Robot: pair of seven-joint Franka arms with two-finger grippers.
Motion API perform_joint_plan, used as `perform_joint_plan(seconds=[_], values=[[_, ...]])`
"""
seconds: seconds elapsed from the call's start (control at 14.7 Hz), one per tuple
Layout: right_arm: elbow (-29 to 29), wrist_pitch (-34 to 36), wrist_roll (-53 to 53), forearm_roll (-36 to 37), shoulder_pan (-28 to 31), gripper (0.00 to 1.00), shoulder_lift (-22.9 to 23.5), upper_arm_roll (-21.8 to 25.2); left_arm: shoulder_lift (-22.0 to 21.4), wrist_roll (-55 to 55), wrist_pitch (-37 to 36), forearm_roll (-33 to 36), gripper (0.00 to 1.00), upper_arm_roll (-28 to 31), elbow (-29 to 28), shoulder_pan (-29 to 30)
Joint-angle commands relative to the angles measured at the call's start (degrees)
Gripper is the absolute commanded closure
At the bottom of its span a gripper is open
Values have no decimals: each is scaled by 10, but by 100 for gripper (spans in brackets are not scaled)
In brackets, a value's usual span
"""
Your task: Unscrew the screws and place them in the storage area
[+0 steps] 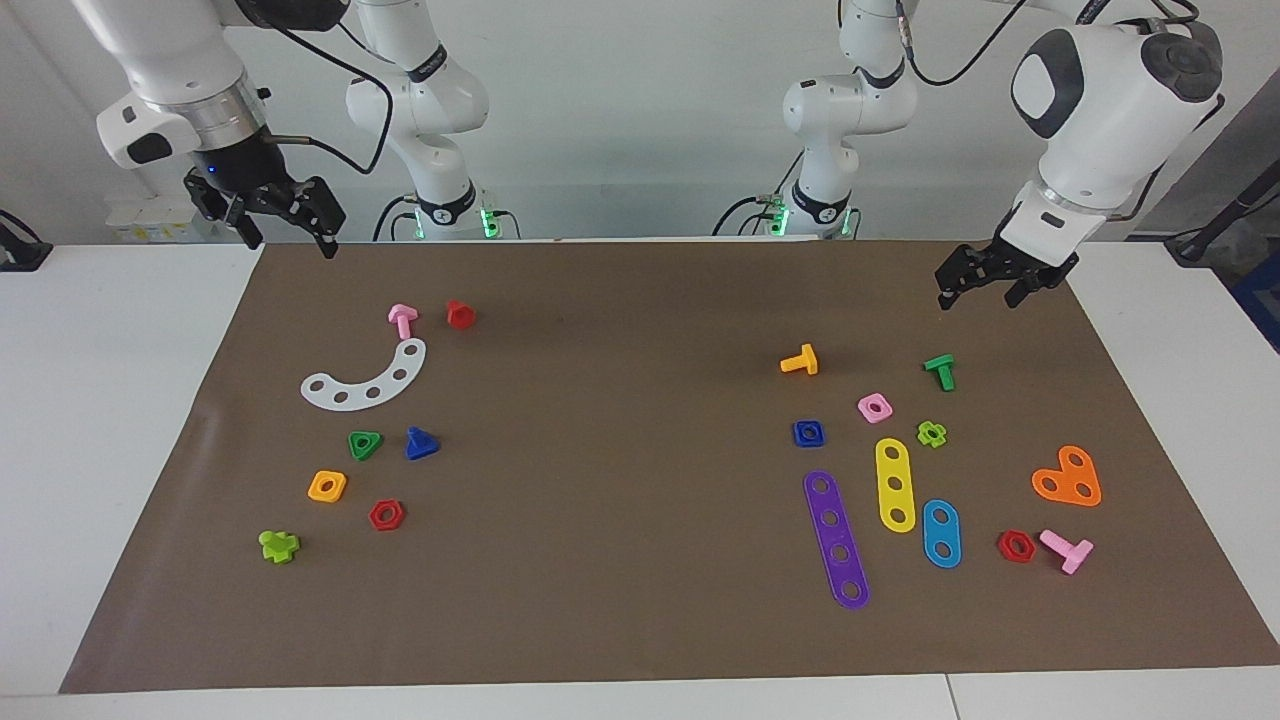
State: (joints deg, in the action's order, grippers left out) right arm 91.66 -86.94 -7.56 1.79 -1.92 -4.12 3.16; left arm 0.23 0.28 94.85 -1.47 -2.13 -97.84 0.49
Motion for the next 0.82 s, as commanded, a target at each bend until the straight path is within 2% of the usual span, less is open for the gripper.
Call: perform_joint_plan(seconds=[0.0, 0.75], values=[[10, -7, 15, 8, 1, 0, -11, -3, -18, 6, 11, -3, 0, -2, -22, 6], [12, -2, 13, 7, 1, 0, -12, -3, -18, 6, 11, -3, 0, -2, -22, 6]])
